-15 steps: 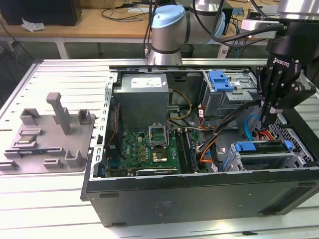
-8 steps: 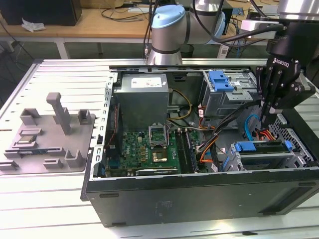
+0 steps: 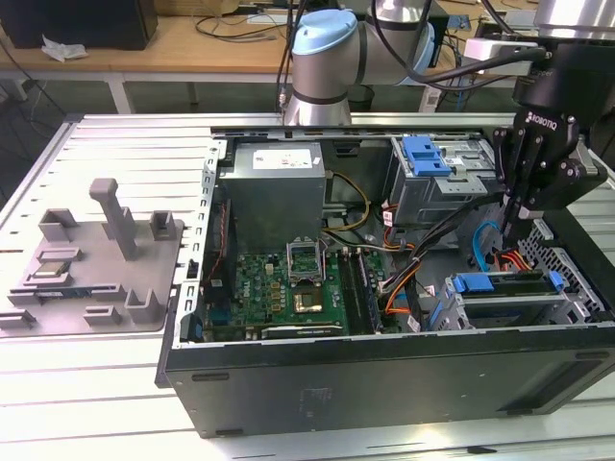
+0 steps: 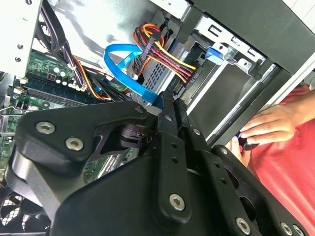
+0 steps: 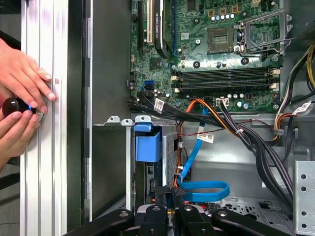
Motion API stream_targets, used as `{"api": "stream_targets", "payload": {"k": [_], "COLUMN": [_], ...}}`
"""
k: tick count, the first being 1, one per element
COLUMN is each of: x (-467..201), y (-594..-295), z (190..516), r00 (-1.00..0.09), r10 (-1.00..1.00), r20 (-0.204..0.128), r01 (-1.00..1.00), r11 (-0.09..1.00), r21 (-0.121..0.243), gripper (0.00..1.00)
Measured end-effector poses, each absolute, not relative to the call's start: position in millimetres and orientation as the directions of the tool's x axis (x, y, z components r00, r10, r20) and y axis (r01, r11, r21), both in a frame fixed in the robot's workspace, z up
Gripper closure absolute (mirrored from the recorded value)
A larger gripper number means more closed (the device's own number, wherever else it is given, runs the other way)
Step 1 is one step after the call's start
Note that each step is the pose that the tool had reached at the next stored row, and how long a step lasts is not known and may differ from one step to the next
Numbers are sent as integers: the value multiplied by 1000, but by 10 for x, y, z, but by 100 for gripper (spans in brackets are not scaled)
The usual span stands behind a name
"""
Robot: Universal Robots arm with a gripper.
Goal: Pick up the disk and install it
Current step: 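Insert the second disk wire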
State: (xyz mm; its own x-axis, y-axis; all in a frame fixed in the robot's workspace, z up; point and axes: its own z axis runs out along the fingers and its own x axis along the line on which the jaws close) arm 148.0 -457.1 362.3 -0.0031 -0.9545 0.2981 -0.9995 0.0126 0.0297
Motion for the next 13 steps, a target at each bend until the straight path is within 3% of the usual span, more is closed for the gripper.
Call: {"api": "stream_targets", "payload": {"k": [13], "x": [1480], "y": [-4634], "z": [3623], "r00": [-3], "r10": [-958], "r20": [286], "r01": [-999], "r11": [12], "r21": [30], "gripper": [84]}}
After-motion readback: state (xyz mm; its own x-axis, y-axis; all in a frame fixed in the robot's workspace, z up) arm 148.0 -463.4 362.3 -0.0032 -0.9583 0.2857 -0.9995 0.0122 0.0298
